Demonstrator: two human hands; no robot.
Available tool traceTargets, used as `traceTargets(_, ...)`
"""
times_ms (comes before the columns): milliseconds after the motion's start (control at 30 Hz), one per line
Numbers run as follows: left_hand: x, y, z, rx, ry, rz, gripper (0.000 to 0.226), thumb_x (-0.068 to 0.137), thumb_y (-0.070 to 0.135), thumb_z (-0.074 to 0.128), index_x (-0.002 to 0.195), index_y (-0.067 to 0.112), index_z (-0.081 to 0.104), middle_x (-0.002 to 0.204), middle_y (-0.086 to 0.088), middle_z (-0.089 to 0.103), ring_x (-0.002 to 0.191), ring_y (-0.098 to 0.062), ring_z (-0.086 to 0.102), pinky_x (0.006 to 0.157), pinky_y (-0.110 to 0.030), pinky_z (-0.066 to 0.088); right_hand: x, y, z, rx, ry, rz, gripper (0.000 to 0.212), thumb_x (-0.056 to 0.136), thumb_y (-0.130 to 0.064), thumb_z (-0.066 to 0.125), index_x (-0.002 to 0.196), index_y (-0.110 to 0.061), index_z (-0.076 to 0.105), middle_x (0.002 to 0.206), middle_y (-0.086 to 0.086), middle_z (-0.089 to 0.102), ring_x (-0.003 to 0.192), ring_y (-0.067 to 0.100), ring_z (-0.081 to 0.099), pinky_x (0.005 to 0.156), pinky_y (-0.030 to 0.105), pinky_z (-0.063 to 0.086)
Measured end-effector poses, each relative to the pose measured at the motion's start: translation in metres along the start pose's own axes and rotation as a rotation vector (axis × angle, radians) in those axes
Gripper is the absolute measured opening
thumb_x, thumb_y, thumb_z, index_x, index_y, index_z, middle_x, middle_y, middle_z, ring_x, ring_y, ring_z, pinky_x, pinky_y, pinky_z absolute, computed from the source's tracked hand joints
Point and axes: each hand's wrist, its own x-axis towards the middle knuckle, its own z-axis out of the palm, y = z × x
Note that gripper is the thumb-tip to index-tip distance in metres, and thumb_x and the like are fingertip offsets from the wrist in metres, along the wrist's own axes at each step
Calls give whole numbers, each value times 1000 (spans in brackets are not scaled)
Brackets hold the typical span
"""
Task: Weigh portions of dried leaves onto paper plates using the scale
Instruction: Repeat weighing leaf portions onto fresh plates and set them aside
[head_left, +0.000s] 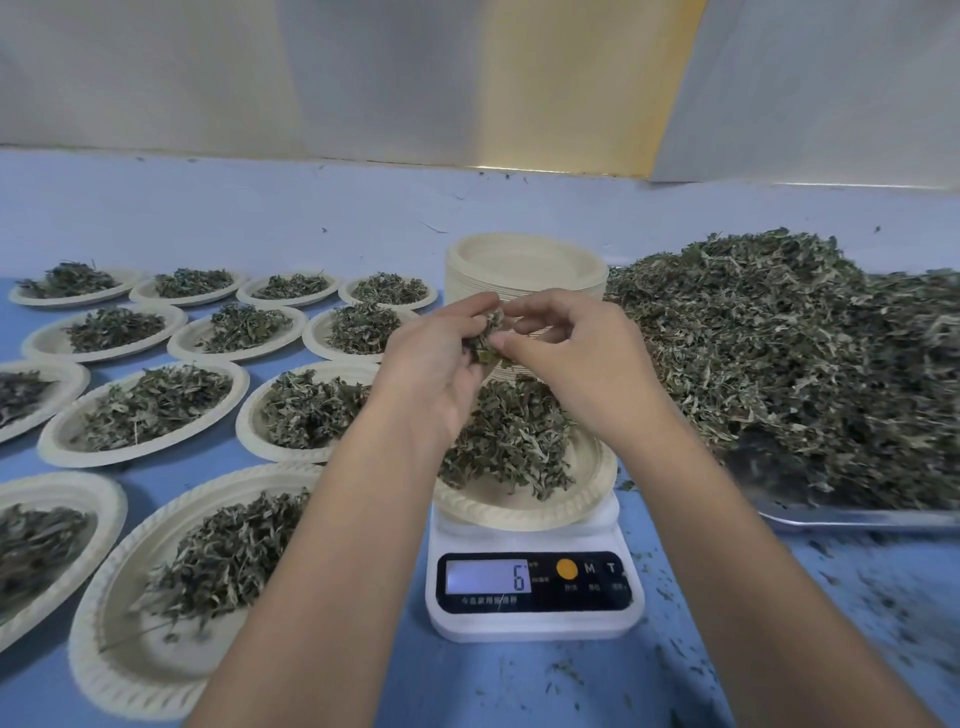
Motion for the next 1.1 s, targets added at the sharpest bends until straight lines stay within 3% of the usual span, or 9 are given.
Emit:
traceTargets(133, -3, -2, 4, 50, -18, 7, 29, 92, -10, 36, 92, 3, 62, 90, -13, 63, 83, -19, 61, 75, -24, 51, 0, 2, 4, -1, 37, 18, 17, 77, -22, 77, 90, -28, 69, 82, -11, 69, 66, -4, 59, 63, 7, 44)
traceTargets(267, -5, -4, 8, 55, -35, 25, 32, 92, -10, 33, 105, 0, 60, 91, -14, 63, 86, -21, 61, 86, -28, 48, 0, 3, 5, 7, 68, 23, 15, 76, -19, 77, 87, -26, 69, 79, -10, 70, 68, -1, 62, 62, 7, 45)
traceTargets(467, -8, -4, 10, 89, -54, 21, 35, 89, -10, 31, 109, -5, 59, 112, -24, 62, 112, -32, 59, 94, -33, 47, 1, 3, 4, 45, 95, 37, 15, 76, -12, 75, 76, -26, 68, 66, -12, 67, 62, -5, 61, 62, 9, 48)
traceTargets(667, -11, -3, 9, 132, -61, 21, 34, 88, -13, 34, 106, -6, 62, 102, -21, 65, 94, -27, 62, 81, -30, 53, 1, 5, 0, 60, 69, 98, 16, 74, -11, 73, 71, -26, 67, 65, -9, 68, 67, 5, 65, 76, 32, 57)
traceTargets(900, -10, -4, 10, 122, -57, 17, 32, 89, -13, 32, 96, -2, 62, 93, -18, 64, 86, -23, 63, 70, -24, 55, 1, 4, 0, 112, 46, 135, 18, 76, -9, 74, 73, -25, 69, 70, -4, 70, 73, 11, 68, 81, 36, 57)
traceTargets(1033, -7, -6, 15, 57, -37, 44, 33, 92, -13, 32, 100, -1, 61, 92, -16, 64, 81, -19, 62, 70, -21, 54, 2, 3, -10, 456, -36, 231, 14, 82, 1, 68, 82, -12, 71, 68, 1, 67, 58, 2, 60, 67, 15, 55)
traceTargets(1100, -6, -7, 22, 5, -37, 29, 33, 93, -13, 32, 105, -3, 61, 89, -16, 63, 78, -18, 61, 69, -20, 54, 4, 5, -19, 588, -43, 295, 14, 87, 2, 61, 84, -7, 71, 69, 4, 69, 59, 3, 63, 66, 14, 55)
